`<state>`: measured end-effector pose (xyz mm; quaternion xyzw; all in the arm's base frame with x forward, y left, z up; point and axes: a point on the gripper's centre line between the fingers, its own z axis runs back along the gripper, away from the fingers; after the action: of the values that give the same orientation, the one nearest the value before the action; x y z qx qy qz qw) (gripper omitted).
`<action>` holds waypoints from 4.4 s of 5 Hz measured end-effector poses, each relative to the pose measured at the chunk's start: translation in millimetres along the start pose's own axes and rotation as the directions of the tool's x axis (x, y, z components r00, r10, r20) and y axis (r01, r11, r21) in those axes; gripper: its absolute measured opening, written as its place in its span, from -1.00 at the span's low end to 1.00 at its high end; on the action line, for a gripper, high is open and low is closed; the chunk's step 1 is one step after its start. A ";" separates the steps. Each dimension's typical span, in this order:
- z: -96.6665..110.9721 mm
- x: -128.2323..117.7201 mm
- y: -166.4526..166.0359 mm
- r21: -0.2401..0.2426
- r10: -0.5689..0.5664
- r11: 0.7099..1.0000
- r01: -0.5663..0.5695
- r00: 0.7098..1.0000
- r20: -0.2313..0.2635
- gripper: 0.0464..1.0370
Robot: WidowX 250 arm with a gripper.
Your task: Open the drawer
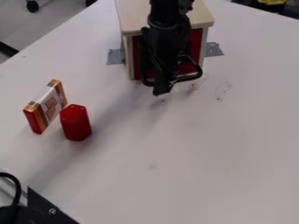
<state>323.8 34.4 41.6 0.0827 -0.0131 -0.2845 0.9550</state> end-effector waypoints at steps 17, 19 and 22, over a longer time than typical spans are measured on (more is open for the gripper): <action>-6.0 -1.5 -34.5 -0.040 -0.186 0.982 0.187 0.982 0.020 -0.89; -3.2 -10.8 -51.1 -0.060 -0.235 0.970 0.237 0.971 0.033 -0.89; 8.9 -20.3 -77.7 -0.108 -0.284 0.951 0.291 0.956 0.071 -0.89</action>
<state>264.1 -19.9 37.9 0.0201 -0.0102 -0.4230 0.9058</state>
